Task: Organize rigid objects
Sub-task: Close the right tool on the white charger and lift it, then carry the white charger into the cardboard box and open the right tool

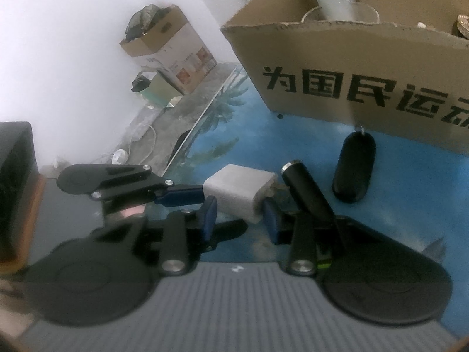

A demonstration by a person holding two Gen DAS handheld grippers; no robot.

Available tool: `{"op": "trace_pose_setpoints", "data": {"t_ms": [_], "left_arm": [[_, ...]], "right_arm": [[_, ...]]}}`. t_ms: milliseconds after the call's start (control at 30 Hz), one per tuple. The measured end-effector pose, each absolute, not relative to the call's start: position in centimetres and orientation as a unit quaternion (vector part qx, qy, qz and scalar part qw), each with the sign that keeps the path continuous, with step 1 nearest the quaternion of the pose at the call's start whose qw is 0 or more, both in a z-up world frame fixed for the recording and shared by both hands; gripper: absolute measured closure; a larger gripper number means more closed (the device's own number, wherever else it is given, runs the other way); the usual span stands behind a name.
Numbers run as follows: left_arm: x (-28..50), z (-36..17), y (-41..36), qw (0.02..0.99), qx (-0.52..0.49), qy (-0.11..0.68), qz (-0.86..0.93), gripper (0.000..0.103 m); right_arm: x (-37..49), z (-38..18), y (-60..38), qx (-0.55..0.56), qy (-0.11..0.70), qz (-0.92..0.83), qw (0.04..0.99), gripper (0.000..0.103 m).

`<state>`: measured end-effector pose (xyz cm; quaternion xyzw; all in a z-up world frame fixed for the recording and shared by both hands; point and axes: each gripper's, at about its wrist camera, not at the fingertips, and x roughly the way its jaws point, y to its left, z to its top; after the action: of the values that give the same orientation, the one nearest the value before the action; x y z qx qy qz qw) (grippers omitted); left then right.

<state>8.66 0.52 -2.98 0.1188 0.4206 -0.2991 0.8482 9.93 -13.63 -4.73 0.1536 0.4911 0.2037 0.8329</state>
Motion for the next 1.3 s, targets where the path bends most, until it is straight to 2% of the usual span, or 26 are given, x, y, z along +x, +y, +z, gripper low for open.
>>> {"op": "trace_pose_setpoints", "data": {"t_ms": [333, 400, 567, 733, 967, 1300], "left_arm": [[8.6, -3.6, 1.5, 0.824, 0.090, 0.447, -0.337, 0.061], [8.4, -3.7, 1.3, 0.824, 0.100, 0.444, -0.338, 0.054], [8.3, -3.6, 1.1, 0.828, 0.116, 0.432, -0.338, 0.044], [8.6, -4.2, 0.7, 0.824, 0.122, 0.436, -0.340, 0.044], [8.7, -4.3, 0.4, 0.832, 0.125, 0.426, -0.333, 0.049], [8.3, -3.4, 0.6, 0.844, 0.124, 0.413, -0.320, 0.048]], "right_arm": [[9.4, -4.9, -14.2, 0.161, 0.513, 0.216, 0.815, 0.069], [9.4, -5.5, -14.6, 0.181, 0.520, 0.216, 0.806, 0.069], [9.7, -6.3, -15.4, 0.214, 0.524, 0.214, 0.796, 0.068], [10.1, -6.9, -15.6, 0.223, 0.528, 0.214, 0.791, 0.063], [10.2, -6.9, -15.8, 0.232, 0.517, 0.211, 0.796, 0.064], [9.9, -6.5, -14.8, 0.217, 0.504, 0.214, 0.808, 0.064]]}}
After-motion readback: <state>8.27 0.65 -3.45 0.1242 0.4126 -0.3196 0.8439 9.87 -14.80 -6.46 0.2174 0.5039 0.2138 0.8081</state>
